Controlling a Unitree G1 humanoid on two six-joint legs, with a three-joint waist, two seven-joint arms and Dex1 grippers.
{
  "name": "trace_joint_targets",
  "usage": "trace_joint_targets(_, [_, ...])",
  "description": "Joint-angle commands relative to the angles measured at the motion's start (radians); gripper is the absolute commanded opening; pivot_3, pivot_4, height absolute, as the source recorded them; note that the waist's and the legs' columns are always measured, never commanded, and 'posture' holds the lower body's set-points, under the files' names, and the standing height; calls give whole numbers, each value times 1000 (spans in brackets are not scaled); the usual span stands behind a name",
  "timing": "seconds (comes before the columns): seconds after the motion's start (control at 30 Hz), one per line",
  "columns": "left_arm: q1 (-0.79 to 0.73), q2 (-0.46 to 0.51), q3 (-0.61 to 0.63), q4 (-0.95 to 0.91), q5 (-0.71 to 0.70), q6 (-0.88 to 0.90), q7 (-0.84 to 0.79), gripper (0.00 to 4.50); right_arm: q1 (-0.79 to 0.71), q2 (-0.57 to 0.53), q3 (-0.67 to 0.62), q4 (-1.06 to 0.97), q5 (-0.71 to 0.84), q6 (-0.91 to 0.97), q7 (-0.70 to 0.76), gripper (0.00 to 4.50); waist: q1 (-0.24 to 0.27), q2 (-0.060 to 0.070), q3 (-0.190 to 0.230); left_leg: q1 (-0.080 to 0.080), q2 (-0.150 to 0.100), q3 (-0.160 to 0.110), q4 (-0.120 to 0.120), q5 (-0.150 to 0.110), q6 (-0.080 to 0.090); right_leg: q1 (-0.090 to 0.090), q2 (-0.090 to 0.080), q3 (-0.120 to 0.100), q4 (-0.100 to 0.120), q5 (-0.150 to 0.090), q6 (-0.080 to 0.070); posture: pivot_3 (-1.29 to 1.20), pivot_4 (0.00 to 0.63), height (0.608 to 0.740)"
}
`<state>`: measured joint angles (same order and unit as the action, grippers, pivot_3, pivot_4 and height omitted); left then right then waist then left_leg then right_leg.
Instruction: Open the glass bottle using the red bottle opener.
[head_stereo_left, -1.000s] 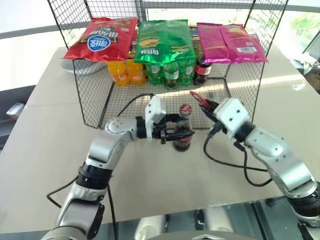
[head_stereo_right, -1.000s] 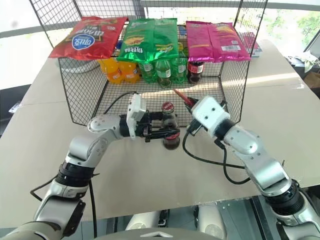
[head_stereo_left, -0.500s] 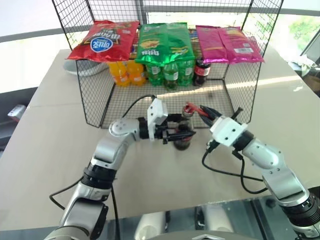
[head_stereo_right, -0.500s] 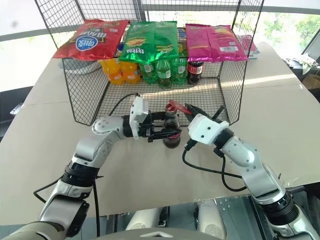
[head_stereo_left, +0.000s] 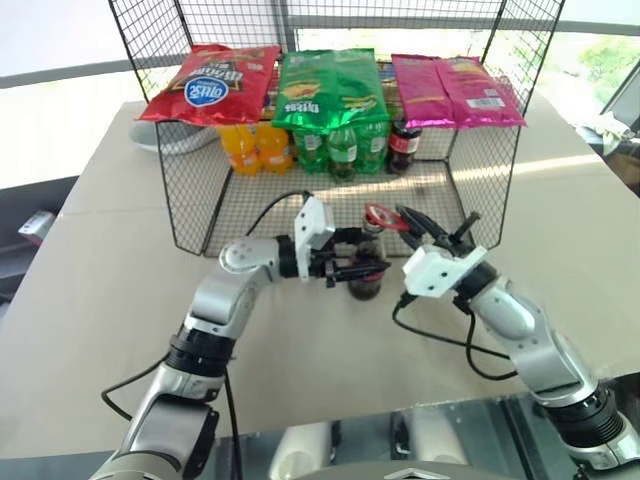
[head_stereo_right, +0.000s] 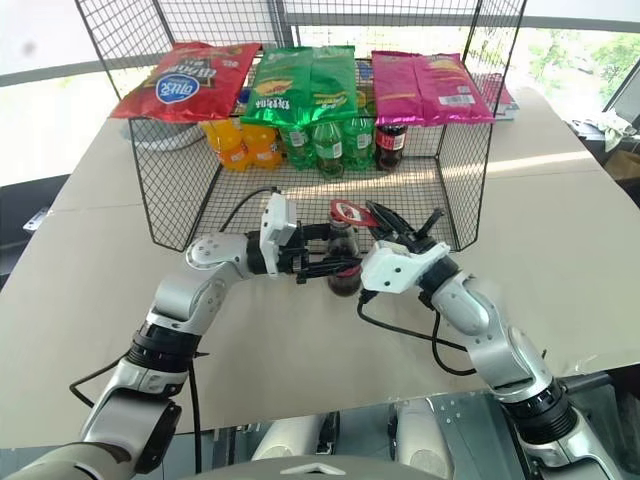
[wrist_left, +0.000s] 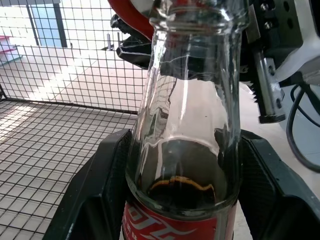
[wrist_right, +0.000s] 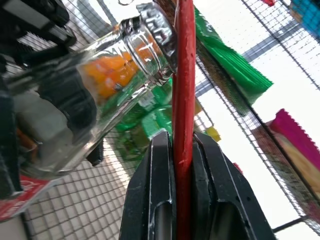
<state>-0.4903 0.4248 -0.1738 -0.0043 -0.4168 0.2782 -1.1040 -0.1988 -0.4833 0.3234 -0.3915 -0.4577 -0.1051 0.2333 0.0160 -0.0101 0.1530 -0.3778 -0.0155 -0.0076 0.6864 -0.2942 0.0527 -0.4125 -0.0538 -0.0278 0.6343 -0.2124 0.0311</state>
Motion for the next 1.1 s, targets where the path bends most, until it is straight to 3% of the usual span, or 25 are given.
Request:
trace_joint_targets(0.03, [-14,-7,24,-8,19,8,56,2359,68,-6,62,65,-120,-33,-16,0,0,0,-2,0,0,0,0,0,0,0,0,0,0,0,0,0,150,740])
trace_joint_targets(0.53, [-28,10,32,-85,8,95,82,2359,64,101,118,166,-294,-70,-101,0,-2,-2,-5,4,0,1,0,1,-1,2,1,2,3,-3,-4,0,150,740])
trace_joint_targets(0.73, [-19,17,22,-100,12,100,78,2359,56,116,138,215,-351,-79,-119,0,-3,-2,-5,16,1,1,-2,-2,4,11,1,3,3,-4,-3,0,150,740])
trace_joint_targets(1.1, [10,30,0,-95,45,93,69,2359,-42,-92,41,168,-322,-161,-5,0,-3,-2,-5,17,1,1,-2,-2,4,11,0,4,3,-4,-4,0,150,740])
